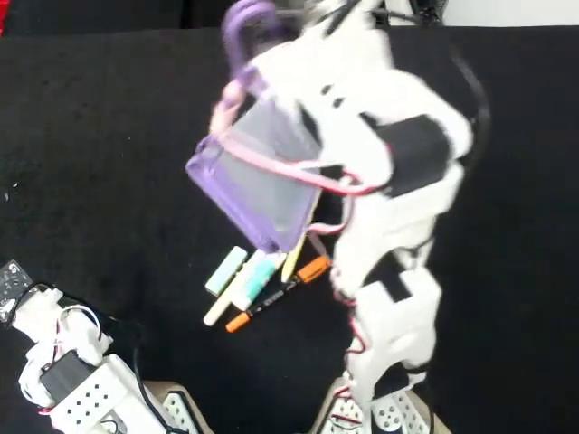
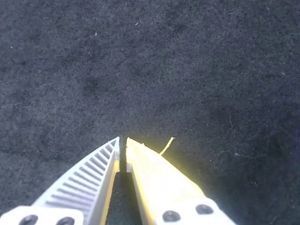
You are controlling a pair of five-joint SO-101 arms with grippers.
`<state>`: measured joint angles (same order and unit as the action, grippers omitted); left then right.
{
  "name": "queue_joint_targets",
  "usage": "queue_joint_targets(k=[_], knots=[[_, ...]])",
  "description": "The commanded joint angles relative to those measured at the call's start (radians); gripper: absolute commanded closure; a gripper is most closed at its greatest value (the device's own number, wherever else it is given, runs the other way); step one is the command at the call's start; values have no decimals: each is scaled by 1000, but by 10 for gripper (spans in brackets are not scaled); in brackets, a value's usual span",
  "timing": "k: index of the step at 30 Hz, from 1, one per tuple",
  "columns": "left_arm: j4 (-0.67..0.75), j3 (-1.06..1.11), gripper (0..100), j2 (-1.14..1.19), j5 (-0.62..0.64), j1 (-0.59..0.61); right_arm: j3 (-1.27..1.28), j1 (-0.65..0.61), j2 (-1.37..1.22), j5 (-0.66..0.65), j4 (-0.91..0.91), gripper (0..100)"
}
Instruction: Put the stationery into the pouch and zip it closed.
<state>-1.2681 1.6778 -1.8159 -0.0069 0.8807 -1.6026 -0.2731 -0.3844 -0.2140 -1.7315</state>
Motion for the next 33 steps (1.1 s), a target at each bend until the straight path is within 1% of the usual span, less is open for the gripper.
queue_joint_targets(k=[1,7,10,16,21,26,29,33], knots=[[-5,22,970,-5,-2,8,4,184,53,-8,-28,988],[-5,22,970,-5,-2,8,5,459,53,-21,-29,987],[-5,22,970,-5,-2,8,30,597,51,-140,-31,987],[-5,22,970,-5,-2,8,265,844,53,-342,-31,987],[-5,22,970,-5,-2,8,542,964,53,-539,-28,987],[-5,22,970,-5,-2,8,765,1031,51,-666,-8,987],[-5,22,970,-5,-2,8,886,1082,51,-724,61,987],[-5,22,970,-5,-2,8,1043,1181,51,-758,221,985]])
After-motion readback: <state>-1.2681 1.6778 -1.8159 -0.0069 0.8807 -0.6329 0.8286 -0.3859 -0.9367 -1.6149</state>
